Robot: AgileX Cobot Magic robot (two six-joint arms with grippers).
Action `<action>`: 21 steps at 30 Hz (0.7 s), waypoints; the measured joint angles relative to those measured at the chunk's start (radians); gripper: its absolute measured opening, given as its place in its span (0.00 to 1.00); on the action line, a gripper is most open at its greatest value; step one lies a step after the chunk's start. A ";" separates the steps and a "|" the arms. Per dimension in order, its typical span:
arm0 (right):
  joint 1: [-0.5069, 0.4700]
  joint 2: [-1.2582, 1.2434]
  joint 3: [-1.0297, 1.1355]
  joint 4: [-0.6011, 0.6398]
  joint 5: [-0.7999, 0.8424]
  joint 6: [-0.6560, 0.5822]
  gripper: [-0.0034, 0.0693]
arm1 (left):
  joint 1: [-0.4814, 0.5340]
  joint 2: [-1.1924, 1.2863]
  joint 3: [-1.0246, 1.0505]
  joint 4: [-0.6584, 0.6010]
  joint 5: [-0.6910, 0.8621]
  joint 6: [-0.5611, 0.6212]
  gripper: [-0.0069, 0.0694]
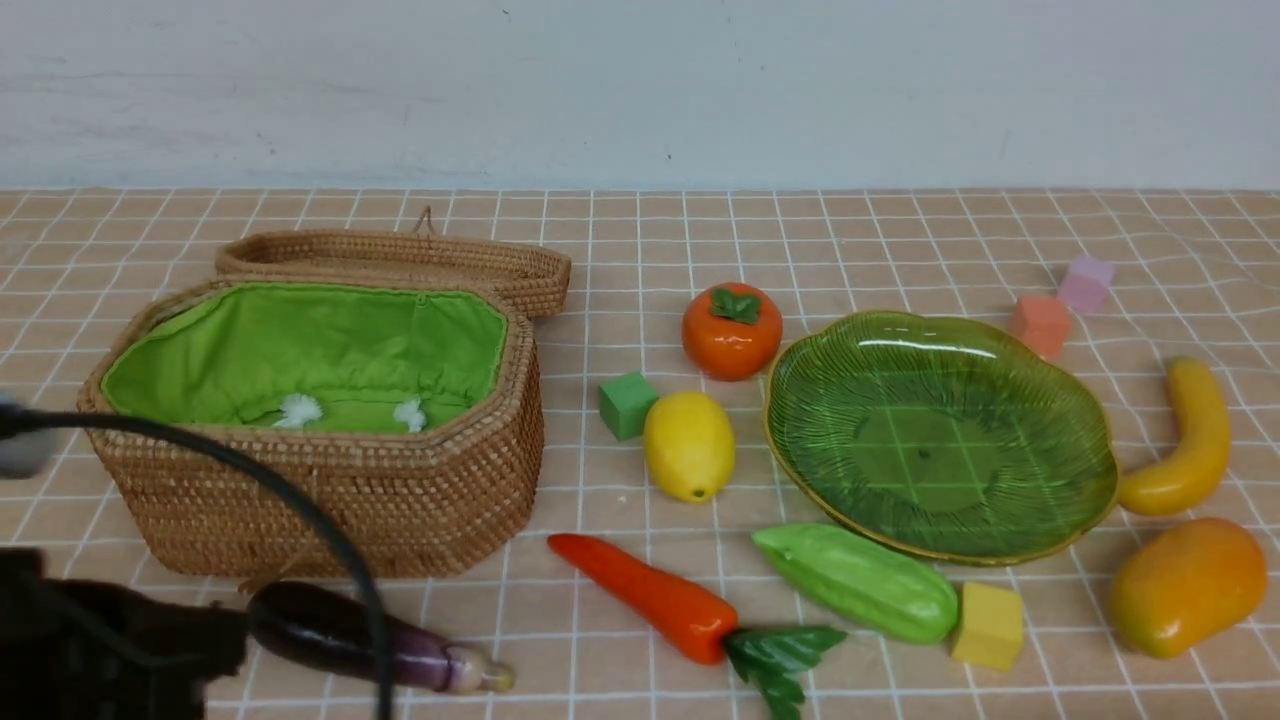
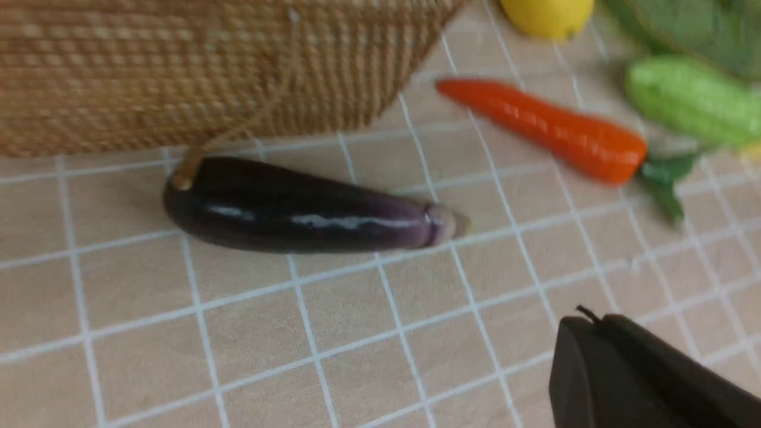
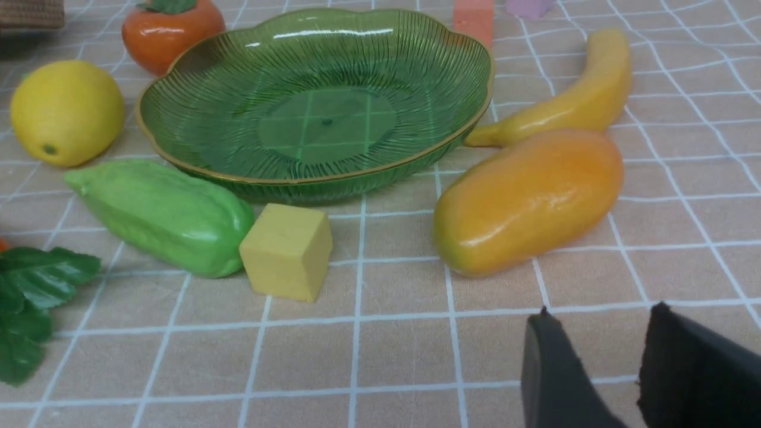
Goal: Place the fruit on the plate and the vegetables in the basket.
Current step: Use the left arm to grab an eggplant and put it into the left basket
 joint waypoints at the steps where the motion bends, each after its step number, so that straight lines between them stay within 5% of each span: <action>1: 0.000 0.000 0.003 0.055 -0.011 0.046 0.38 | -0.030 0.031 -0.010 0.001 0.010 0.056 0.07; 4: 0.000 0.000 0.007 0.202 -0.026 0.133 0.38 | -0.100 0.078 -0.025 0.017 0.029 0.145 0.07; 7: 0.000 0.000 0.008 0.490 -0.110 0.259 0.38 | -0.242 0.177 -0.049 0.095 0.042 0.229 0.08; 12: 0.001 0.000 -0.010 0.665 -0.113 0.258 0.35 | -0.306 0.316 -0.078 0.195 0.007 0.244 0.16; 15: 0.022 0.005 -0.100 0.681 0.065 0.143 0.32 | -0.306 0.393 -0.101 0.230 -0.023 0.258 0.27; 17: 0.058 0.054 -0.265 0.680 0.267 -0.002 0.27 | -0.306 0.474 -0.136 0.270 -0.047 0.313 0.44; 21: 0.087 0.172 -0.510 0.624 0.589 -0.186 0.22 | -0.306 0.573 -0.178 0.335 -0.099 0.433 0.63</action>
